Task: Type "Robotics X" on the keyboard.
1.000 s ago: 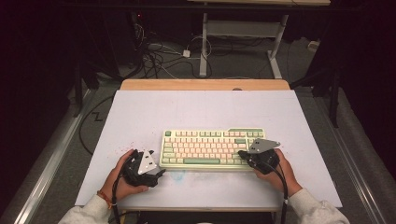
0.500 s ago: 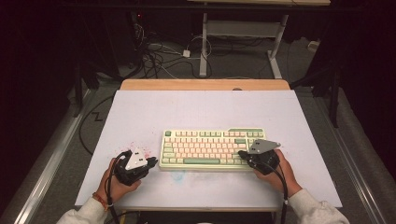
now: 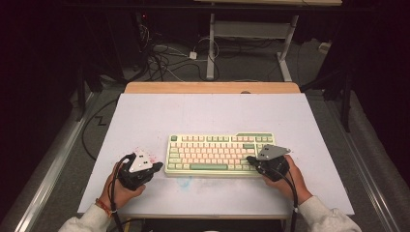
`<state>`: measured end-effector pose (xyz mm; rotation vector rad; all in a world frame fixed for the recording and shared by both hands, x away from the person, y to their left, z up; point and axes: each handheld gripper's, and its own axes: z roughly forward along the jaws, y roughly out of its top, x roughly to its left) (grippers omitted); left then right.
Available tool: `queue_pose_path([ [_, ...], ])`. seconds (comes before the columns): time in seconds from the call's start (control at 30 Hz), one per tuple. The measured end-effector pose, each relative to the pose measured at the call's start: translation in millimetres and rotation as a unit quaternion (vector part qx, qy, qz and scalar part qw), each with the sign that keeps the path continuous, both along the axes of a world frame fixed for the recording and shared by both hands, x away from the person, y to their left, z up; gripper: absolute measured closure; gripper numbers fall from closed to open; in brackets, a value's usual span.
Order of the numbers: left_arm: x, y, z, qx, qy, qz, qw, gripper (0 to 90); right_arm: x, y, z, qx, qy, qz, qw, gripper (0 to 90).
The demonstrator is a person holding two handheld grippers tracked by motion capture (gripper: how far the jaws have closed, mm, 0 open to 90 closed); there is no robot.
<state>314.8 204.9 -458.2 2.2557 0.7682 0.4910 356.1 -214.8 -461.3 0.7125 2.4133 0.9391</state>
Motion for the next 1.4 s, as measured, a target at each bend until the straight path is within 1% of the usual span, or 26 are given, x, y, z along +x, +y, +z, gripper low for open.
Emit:
queue_pose_path([
  [0.17, 3.3, -3.1, 3.0, -0.001, 0.003, 0.000, 1.0000, 87.2, -0.2, 0.0, -0.1, 0.000, 0.000, 0.000, 1.0000, 89.9],
  [0.27, 5.8, -6.7, 4.3, 0.003, 0.004, 0.001, 1.0000, 87.2, 0.1, -0.2, -0.1, 0.000, -0.001, 0.001, 1.0000, 89.9],
  [0.37, 8.1, -9.1, 6.2, -0.002, 0.007, 0.000, 1.0000, 87.2, -0.6, 0.2, -0.3, 0.000, -0.001, -0.001, 1.0000, 89.9],
  [0.5, 9.8, -12.8, 8.9, -0.001, 0.006, -0.005, 1.0000, 87.1, -0.3, -0.1, -0.4, 0.001, -0.002, 0.000, 1.0000, 89.9],
  [0.63, 12.4, -18.2, 10.8, 0.005, 0.004, -0.013, 0.9999, 87.2, -0.5, 0.1, -0.5, 0.001, -0.003, 0.000, 1.0000, 89.9],
  [0.73, 15.9, -22.2, 12.8, 0.004, 0.005, -0.018, 0.9998, 87.1, -0.5, -0.1, -0.5, 0.001, -0.003, -0.001, 1.0000, 89.9],
  [0.8, 18.1, -25.1, 13.8, 0.010, 0.002, -0.020, 0.9997, 87.1, -0.7, 0.0, -0.6, 0.001, -0.003, -0.002, 1.0000, 89.9],
  [0.93, 22.6, -30.1, 14.4, 0.013, 0.006, -0.024, 0.9996, 87.1, -0.7, 0.0, -0.6, 0.001, -0.003, -0.001, 1.0000, 89.9],
  [1.0, 24.4, -32.3, 15.3, 0.018, 0.005, -0.026, 0.9995, 87.1, -0.7, 0.0, -0.6, 0.001, -0.003, -0.001, 1.0000, 89.9],
  [1.03, 25.4, -33.4, 15.7, 0.015, 0.007, -0.026, 0.9995, 87.1, -0.7, -0.1, -0.7, 0.001, -0.003, -0.001, 1.0000, 89.9],
  [1.4, 34.2, -49.0, 19.4, 0.026, 0.007, -0.039, 0.9989, 86.6, -0.9, 0.1, -0.7, 0.001, -0.003, -0.001, 1.0000, 89.9],
])
